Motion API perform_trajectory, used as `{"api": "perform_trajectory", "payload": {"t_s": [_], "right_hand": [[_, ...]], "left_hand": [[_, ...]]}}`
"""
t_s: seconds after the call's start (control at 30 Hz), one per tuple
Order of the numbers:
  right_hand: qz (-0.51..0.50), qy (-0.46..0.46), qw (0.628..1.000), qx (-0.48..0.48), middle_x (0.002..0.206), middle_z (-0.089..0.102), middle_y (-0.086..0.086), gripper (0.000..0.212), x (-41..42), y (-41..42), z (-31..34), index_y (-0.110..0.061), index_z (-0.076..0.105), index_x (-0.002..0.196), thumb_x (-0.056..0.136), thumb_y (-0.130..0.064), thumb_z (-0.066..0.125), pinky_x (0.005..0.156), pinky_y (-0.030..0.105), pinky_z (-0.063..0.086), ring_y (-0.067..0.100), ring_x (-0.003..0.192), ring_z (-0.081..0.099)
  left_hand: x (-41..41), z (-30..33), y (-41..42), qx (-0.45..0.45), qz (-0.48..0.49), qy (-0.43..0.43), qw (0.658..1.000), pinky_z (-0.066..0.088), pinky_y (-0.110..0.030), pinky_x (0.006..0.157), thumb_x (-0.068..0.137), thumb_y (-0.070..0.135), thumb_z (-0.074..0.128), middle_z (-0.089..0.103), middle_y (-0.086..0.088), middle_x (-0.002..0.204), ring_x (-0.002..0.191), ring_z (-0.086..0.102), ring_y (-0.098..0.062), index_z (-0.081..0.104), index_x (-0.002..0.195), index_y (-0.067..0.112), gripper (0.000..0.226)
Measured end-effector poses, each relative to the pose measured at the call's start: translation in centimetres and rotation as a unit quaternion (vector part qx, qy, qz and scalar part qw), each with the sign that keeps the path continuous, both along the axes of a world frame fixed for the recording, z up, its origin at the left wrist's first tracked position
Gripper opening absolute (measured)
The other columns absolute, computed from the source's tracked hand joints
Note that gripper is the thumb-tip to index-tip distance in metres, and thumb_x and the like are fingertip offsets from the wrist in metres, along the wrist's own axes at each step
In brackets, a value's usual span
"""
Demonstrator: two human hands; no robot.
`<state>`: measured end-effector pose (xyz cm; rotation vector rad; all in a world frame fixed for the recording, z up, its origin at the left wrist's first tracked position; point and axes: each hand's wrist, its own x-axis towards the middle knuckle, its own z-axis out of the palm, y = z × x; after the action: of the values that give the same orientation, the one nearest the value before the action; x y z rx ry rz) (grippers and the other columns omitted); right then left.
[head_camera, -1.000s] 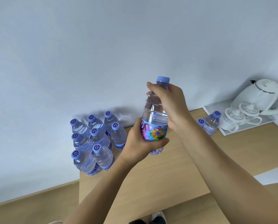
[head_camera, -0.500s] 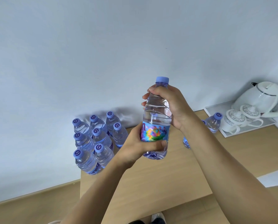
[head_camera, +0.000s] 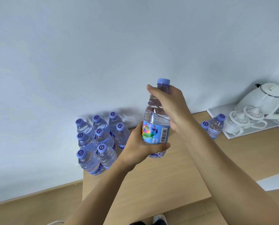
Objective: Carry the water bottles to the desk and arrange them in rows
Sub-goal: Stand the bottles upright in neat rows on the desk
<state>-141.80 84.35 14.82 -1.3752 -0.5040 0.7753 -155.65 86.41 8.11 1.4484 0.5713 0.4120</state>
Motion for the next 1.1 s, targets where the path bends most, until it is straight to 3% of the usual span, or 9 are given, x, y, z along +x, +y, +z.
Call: {"api": "perform_trajectory", "payload": {"t_s": [0.17,0.3,0.43,0.53,0.67,0.8,0.93,1.03,1.1], "right_hand": [[0.126,0.049,0.99,0.048,0.084,0.067,0.002,0.023,1.2,-0.7,0.3,-0.015,0.064,0.093,0.08,-0.032,0.073,0.068,0.031,0.055,0.017,0.076,0.067],[0.181,0.091,0.974,0.097,0.111,0.072,0.013,0.029,1.2,-0.9,0.0,-0.013,0.064,0.101,0.082,-0.035,0.068,0.089,0.046,0.054,0.033,0.106,0.069],[0.15,0.084,0.982,0.078,0.088,0.073,0.009,0.021,0.9,-0.5,0.2,-0.013,0.065,0.089,0.076,-0.027,0.073,0.074,0.041,0.057,0.033,0.084,0.073],[0.113,0.029,0.992,0.048,0.076,0.07,0.008,0.015,0.4,-0.4,0.3,-0.013,0.065,0.081,0.076,-0.024,0.074,0.067,0.038,0.058,0.027,0.07,0.07],[0.039,-0.056,0.998,0.019,0.068,0.065,0.004,0.014,-0.7,-0.2,0.5,-0.012,0.062,0.078,0.079,-0.021,0.073,0.056,0.034,0.056,0.02,0.059,0.065],[-0.019,-0.115,0.993,-0.004,0.072,0.068,0.009,0.024,-1.5,0.1,0.4,-0.014,0.059,0.079,0.079,-0.033,0.074,0.076,0.056,0.059,0.029,0.068,0.067],[0.037,-0.08,0.996,-0.015,0.076,0.066,0.006,0.031,-1.4,-0.1,0.5,-0.014,0.057,0.086,0.084,-0.039,0.073,0.08,0.054,0.059,0.024,0.07,0.071],[0.142,-0.04,0.989,-0.015,0.082,0.069,0.001,0.031,-0.2,-0.8,0.9,-0.015,0.063,0.089,0.085,-0.045,0.069,0.078,0.039,0.055,0.017,0.074,0.072],[0.195,0.012,0.981,0.01,0.09,0.071,0.002,0.028,0.2,-1.2,0.6,-0.017,0.066,0.093,0.085,-0.043,0.069,0.083,0.041,0.052,0.019,0.084,0.071]], "left_hand": [[-0.9,0.5,0.7,-0.051,-0.034,-0.036,0.997,0.053,-0.036,0.075,0.061,0.018,0.085,0.071,-0.009,0.093,0.083,0.066,-0.024,0.062,0.106,0.005,0.052],[-1.0,0.8,0.6,-0.073,-0.084,-0.056,0.992,0.051,-0.036,0.075,0.065,0.019,0.082,0.064,-0.013,0.09,0.082,0.061,-0.026,0.06,0.104,-0.001,0.05],[-0.9,0.8,0.4,-0.086,-0.093,-0.055,0.99,0.051,-0.045,0.085,0.065,0.02,0.081,0.064,-0.018,0.099,0.091,0.061,-0.029,0.059,0.11,-0.003,0.055],[-0.8,0.7,0.2,-0.077,-0.085,-0.043,0.993,0.051,-0.045,0.086,0.066,0.019,0.082,0.067,-0.016,0.1,0.091,0.064,-0.028,0.061,0.111,0.0,0.053],[-0.6,0.8,-0.3,-0.047,-0.035,-0.028,0.998,0.054,-0.031,0.076,0.062,0.021,0.084,0.071,-0.012,0.097,0.087,0.067,-0.021,0.061,0.113,0.001,0.059],[-0.5,0.8,-0.9,-0.007,0.009,-0.024,1.0,0.052,-0.026,0.061,0.061,0.016,0.088,0.069,-0.02,0.088,0.071,0.064,-0.02,0.063,0.098,0.016,0.044],[-0.9,0.8,-0.8,-0.011,0.018,-0.017,1.0,0.053,-0.024,0.065,0.057,0.02,0.087,0.072,-0.01,0.088,0.076,0.068,-0.018,0.063,0.104,0.009,0.053],[-1.6,0.9,-0.5,-0.055,-0.001,-0.039,0.998,0.053,-0.04,0.075,0.057,0.022,0.084,0.069,-0.014,0.091,0.083,0.065,-0.026,0.064,0.104,0.005,0.053],[-2.0,1.0,-0.4,-0.085,-0.023,-0.059,0.994,0.053,-0.042,0.077,0.06,0.021,0.082,0.068,-0.012,0.092,0.084,0.064,-0.028,0.068,0.1,0.01,0.044]]}}
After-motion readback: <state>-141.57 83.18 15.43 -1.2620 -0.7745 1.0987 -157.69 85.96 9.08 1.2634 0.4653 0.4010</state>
